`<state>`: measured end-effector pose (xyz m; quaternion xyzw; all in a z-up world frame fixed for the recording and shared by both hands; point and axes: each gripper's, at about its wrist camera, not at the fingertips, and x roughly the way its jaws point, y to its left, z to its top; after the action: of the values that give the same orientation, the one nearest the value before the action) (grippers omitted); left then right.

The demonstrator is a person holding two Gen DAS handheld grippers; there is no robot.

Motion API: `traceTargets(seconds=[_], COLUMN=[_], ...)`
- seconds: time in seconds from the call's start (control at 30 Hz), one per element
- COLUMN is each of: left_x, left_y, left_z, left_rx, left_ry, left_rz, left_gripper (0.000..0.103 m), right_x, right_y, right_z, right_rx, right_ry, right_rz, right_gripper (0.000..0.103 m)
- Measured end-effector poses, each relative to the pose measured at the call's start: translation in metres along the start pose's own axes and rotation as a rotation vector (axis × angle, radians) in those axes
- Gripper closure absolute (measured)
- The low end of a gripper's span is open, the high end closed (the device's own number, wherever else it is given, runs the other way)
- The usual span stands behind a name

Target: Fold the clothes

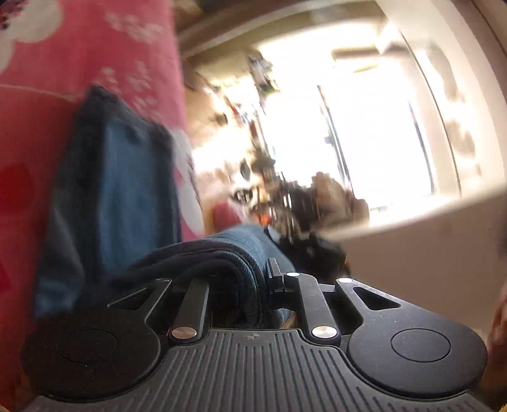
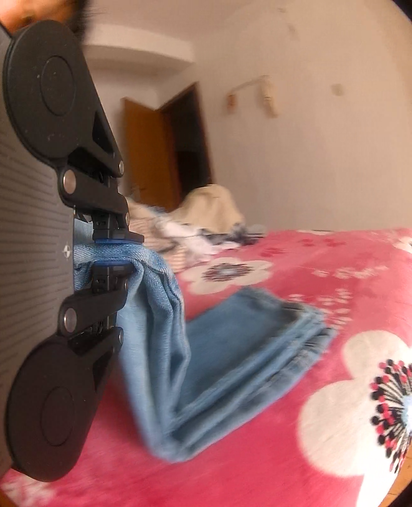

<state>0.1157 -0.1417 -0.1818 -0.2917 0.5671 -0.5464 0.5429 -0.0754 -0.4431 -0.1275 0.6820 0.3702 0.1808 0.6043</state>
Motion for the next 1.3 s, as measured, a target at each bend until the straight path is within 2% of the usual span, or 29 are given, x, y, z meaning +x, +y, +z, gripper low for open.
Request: traceTargets(seconds=[0.2, 0.3, 0.4, 0.47, 0.5, 0.57, 0.63, 0.77, 0.9, 0.97, 1.03, 1.1, 1.17, 1.27, 1.3], left_x=[0.027, 0.032, 0.034, 0.028, 0.016, 0.002, -0.012, -0.026, -0.040, -0.046, -0.053, -0.056, -0.052, -0.032, -0.027], left_y=[0.053, 0.071, 0.089, 0.096, 0.092, 0.089, 0.081, 0.061, 0.047, 0.034, 0.020, 0.009, 0.002, -0.007, -0.009], left_z=[0.037, 0.045, 0.050, 0.050, 0.050, 0.047, 0.046, 0.048, 0.048, 0.045, 0.041, 0.035, 0.028, 0.018, 0.017], left_rx=[-0.170, -0.250, -0.344, -0.398, -0.414, -0.433, -0.434, -0.374, -0.301, -0.209, -0.104, 0.035, 0.156, 0.294, 0.320], left_ry=[-0.057, -0.076, -0.098, -0.124, -0.139, -0.189, -0.236, -0.287, -0.350, -0.382, -0.412, -0.383, -0.322, -0.249, -0.243], left_rz=[0.021, -0.015, -0.066, -0.095, -0.110, -0.145, -0.178, -0.182, -0.147, -0.049, 0.065, 0.200, 0.306, 0.412, 0.429], left_gripper=[0.090, 0.089, 0.082, 0.071, 0.066, 0.050, 0.041, 0.038, 0.038, 0.038, 0.038, 0.038, 0.038, 0.038, 0.038], right_x=[0.032, 0.042, 0.049, 0.052, 0.053, 0.052, 0.048, 0.040, 0.030, 0.026, 0.024, 0.033, 0.043, 0.063, 0.065], right_y=[-0.027, -0.044, -0.063, -0.076, -0.082, -0.087, -0.085, -0.081, -0.059, -0.037, -0.011, 0.018, 0.029, 0.038, 0.037], right_z=[0.048, 0.061, 0.069, 0.073, 0.073, 0.074, 0.074, 0.075, 0.074, 0.071, 0.064, 0.055, 0.049, 0.045, 0.046], right_rx=[0.137, 0.205, 0.279, 0.346, 0.373, 0.398, 0.386, 0.362, 0.215, 0.043, -0.208, -0.536, -0.738, -0.872, -0.872], right_ry=[-0.067, -0.097, -0.121, -0.132, -0.134, -0.145, -0.166, -0.208, -0.245, -0.268, -0.306, -0.332, -0.315, -0.254, -0.253], right_rz=[-0.038, -0.043, -0.019, 0.012, 0.035, 0.080, 0.122, 0.206, 0.160, 0.059, -0.112, -0.313, -0.425, -0.461, -0.459], right_gripper=[0.093, 0.093, 0.092, 0.089, 0.085, 0.072, 0.054, 0.052, 0.052, 0.051, 0.048, 0.041, 0.039, 0.039, 0.039])
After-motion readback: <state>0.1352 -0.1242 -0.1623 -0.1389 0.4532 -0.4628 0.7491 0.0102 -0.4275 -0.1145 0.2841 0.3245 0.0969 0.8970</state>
